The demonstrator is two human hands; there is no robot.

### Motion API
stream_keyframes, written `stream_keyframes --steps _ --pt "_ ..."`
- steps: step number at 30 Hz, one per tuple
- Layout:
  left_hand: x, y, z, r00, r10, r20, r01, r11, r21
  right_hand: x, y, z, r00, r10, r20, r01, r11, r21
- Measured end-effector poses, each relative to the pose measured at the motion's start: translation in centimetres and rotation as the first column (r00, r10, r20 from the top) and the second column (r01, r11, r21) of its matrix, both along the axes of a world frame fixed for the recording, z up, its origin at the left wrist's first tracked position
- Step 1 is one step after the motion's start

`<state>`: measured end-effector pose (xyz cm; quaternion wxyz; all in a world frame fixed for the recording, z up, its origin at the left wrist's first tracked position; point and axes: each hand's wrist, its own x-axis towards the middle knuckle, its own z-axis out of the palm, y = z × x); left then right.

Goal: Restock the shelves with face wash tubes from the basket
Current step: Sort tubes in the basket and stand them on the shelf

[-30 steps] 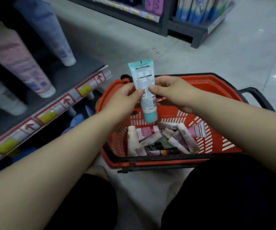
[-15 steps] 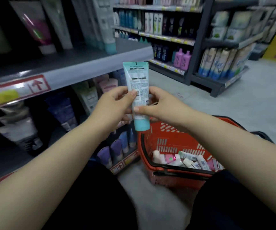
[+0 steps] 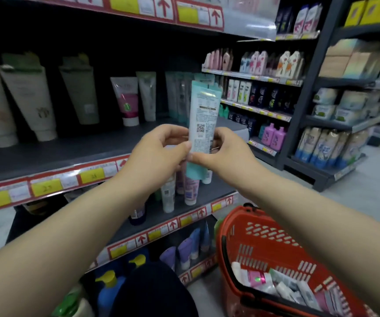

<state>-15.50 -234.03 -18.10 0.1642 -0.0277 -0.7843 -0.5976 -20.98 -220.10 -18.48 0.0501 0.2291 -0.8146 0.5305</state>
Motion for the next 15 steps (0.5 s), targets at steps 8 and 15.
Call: stream_keyframes --steps 8,15 --pt "-2.4 -3.3 1.0 1.0 -0.022 -0.005 0.021 0.993 -0.118 -4.0 -4.3 1.4 0.996 -0.046 -0.077 0.046 0.999 -0.003" --pt "-5.9 -3.6 1.4 0.996 -0.088 0.017 0.089 0.976 -0.2 -7.2 -5.2 1.8 0.987 -0.129 -0.099 0.127 0.992 -0.027"
